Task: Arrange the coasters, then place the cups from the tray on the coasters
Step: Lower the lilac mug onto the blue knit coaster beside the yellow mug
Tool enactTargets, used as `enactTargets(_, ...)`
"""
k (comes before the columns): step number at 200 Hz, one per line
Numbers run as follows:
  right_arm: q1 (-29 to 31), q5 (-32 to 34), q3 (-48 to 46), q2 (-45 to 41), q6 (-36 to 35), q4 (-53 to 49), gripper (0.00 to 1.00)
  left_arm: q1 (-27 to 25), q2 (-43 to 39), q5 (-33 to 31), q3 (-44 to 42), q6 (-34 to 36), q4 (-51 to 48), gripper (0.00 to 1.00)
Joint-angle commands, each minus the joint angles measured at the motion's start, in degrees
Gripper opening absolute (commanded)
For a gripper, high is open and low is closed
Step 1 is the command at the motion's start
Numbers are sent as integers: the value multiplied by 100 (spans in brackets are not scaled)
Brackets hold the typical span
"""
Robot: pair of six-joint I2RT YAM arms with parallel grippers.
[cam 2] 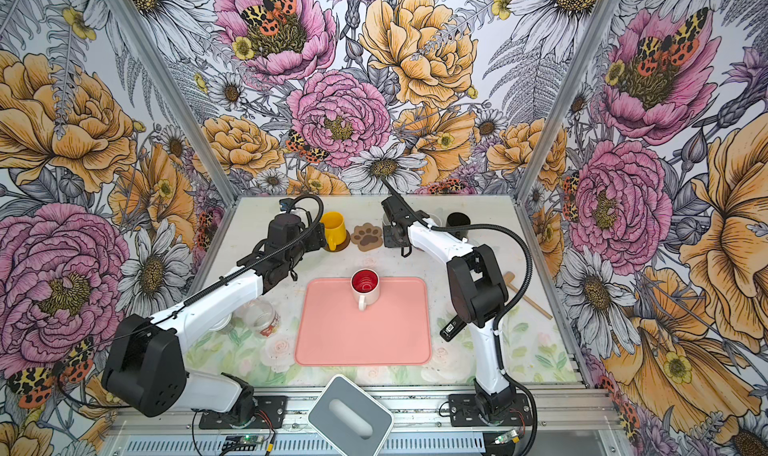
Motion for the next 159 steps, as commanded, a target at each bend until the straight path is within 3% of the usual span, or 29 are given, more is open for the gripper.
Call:
enactTargets(1,-34,20,335,11,-54,302,0,74,-99,97,-87,-65,126,80)
enactTargets(159,-141,37,499,411,-39,212,0,85,-44,114,-65,-80,136,80)
